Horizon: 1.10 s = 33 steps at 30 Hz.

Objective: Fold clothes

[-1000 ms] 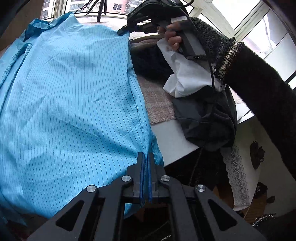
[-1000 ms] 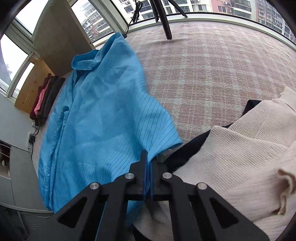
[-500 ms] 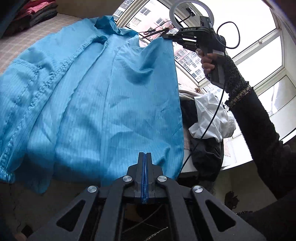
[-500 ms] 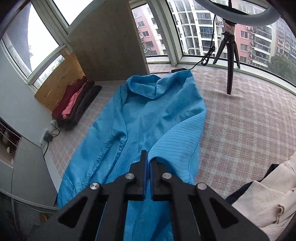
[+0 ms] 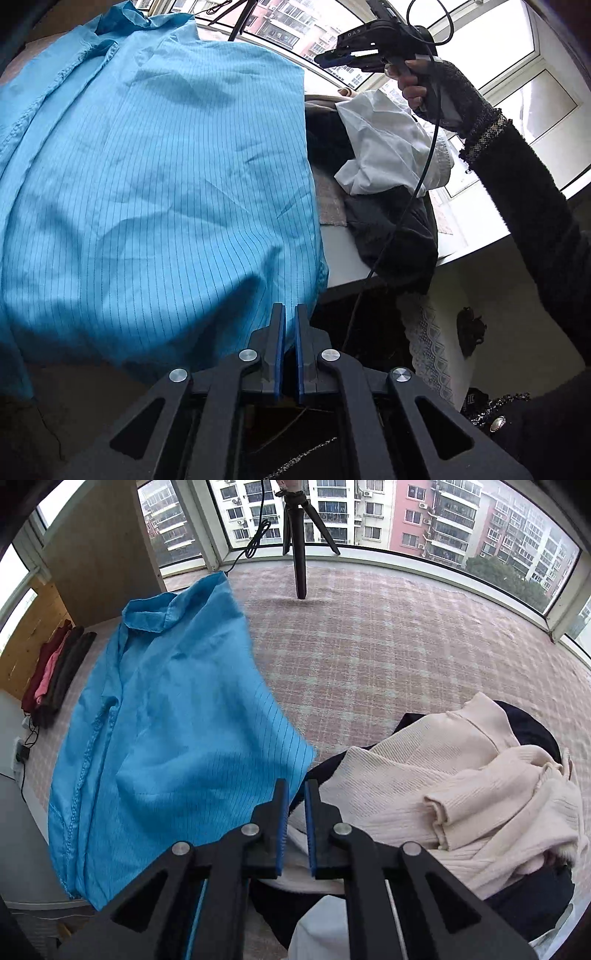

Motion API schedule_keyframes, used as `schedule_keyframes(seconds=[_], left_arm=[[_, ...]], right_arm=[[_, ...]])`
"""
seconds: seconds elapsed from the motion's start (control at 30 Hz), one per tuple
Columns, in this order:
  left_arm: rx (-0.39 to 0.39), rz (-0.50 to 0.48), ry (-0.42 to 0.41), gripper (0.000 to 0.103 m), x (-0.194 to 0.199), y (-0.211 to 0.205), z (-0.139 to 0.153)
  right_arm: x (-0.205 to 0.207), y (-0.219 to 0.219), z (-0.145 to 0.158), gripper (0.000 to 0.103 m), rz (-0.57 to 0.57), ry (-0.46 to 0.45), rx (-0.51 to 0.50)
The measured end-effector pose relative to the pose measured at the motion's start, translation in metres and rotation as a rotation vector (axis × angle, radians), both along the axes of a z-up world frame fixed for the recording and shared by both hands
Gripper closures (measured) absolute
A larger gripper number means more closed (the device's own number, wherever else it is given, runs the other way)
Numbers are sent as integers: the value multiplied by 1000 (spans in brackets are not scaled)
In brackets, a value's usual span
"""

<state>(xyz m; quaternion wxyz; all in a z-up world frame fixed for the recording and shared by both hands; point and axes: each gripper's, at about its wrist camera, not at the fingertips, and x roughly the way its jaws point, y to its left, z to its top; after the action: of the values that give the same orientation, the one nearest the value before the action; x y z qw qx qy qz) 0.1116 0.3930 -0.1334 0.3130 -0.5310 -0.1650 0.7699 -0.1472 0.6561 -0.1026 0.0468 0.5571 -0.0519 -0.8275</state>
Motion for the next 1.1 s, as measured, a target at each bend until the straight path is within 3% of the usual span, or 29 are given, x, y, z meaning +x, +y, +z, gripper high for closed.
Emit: schedule_keyframes(seconds=[0.07,0.13,0.2,0.3,0.37,0.47,0.7,0.77,0.97,1.0,1.03,1.07,1.1], left_arm=[[-15,-33,-23,98,-6,13,-4],[-53,-55,-18,95,-12,28,-2],[-69,-77,-9,70,-16,43,2],[-143,-112,42,65,-20,68,1],[-238,-132,80,69,-24,87,-5],[-250,-133,60,102,-30,90,-16],[-75,-78,28,102,-35,50,6],[-41,-45,25,102,-36,33,13],[-133,-7,22,102,-40,25,13],[-149,-6,24,102,-42,28,17],[-160,-15,26,102,-42,29,19],[-170,-23,28,102,-42,31,21],[-178,-23,38,102,-41,29,24]], right_arm=[[15,0,4,90,17,25,-28],[26,0,6,73,33,47,-53],[29,-3,7,66,40,75,-55],[26,-4,-1,66,42,78,-86],[20,-6,-12,66,34,55,-106],[9,-6,-28,66,15,22,-107],[-19,8,-57,60,-23,-55,-213],[-25,10,-61,54,-36,-54,-165],[-37,4,-89,46,-21,-63,-106],[-38,0,-90,46,-9,-41,-83],[-35,-5,-85,59,0,-8,-75],[-32,-9,-79,74,9,26,-67],[-30,-14,-73,101,18,58,-57]])
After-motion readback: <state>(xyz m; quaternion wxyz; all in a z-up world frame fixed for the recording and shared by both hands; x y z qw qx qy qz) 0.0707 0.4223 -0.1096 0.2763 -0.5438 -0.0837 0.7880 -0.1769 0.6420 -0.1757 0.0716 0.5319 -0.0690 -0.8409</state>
